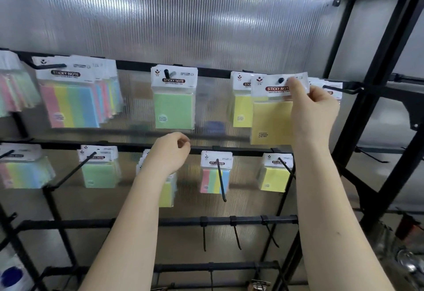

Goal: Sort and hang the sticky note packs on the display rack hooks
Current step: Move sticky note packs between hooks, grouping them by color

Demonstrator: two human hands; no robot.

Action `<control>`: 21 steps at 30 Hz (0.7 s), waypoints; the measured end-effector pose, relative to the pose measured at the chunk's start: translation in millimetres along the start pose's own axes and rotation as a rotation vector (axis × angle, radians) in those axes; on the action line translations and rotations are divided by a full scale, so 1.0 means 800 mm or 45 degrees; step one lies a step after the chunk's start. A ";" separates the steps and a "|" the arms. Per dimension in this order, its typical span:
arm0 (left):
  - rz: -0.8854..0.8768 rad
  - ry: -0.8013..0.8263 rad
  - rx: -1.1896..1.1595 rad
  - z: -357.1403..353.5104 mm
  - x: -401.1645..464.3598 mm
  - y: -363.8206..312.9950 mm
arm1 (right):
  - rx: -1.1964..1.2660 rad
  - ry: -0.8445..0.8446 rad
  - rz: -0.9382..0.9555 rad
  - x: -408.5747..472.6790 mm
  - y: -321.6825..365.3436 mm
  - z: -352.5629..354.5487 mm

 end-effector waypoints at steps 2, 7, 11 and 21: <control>-0.003 -0.002 0.012 -0.001 0.003 0.001 | -0.036 0.014 -0.011 0.005 -0.008 -0.004; 0.008 0.006 0.014 -0.002 0.011 0.005 | -0.014 0.069 -0.068 0.018 -0.032 -0.024; 0.014 0.005 0.016 -0.004 0.020 0.010 | 0.005 0.059 -0.086 0.037 -0.054 -0.051; 0.073 -0.024 0.020 -0.010 0.037 0.030 | -0.101 -0.073 0.046 0.067 -0.080 -0.085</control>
Point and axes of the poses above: each hand's wrist, its own x-axis towards the middle knuckle, its own z-axis out of the back of the hand, y = z × x, the point moved 3 cm from there along x, towards the middle knuckle, and after that the axes turned 2 degrees about -y, right-handed, at the moved point
